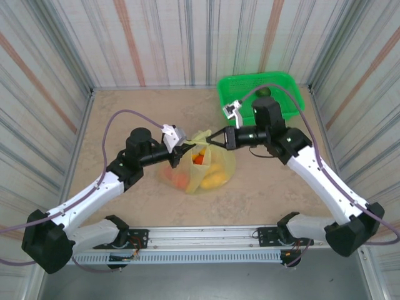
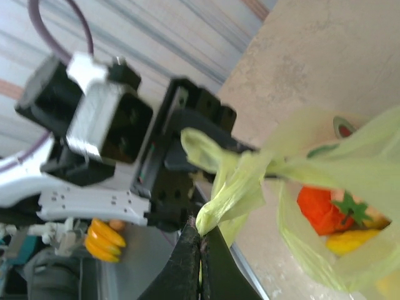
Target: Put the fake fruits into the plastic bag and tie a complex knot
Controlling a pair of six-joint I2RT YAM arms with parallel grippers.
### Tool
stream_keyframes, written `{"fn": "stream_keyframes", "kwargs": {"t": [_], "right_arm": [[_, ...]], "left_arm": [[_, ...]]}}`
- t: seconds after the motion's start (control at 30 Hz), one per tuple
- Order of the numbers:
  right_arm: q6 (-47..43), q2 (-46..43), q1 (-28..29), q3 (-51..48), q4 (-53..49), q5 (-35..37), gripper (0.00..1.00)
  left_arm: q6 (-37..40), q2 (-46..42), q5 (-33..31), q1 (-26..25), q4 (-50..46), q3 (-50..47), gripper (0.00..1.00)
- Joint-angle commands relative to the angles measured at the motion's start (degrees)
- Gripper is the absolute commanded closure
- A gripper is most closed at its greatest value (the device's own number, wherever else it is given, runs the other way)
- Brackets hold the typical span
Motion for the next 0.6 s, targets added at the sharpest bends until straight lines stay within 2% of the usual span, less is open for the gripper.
{"fn": "stream_keyframes", "kwargs": {"t": [0.0,0.13,0.37,0.57], "right_arm": [[-2.98,-1.52,0.48,-6.58,4.34,-0.70,1.00],[-1.57,1.18,2.78,-11.70,9.59,1.46,1.00],[-0.58,7.91,3.63,-12.22,13.91,9.30,1.00],[0.72,4.73,2.27,-13.71,17.49,14.59,1.00]], "left_arm": [[-1.60,-0.02,-1.33,0.53,1.47,-0.73,1.00],[-2.18,0.15,-1.14,0.60,2.04,-0.55,1.00],[-2.95,-0.09,-1.13,0.64,2.20,-0.82,1.00],[-3.26,0.23,-0.79,0.61,1.93,-0.47,0.96]]}}
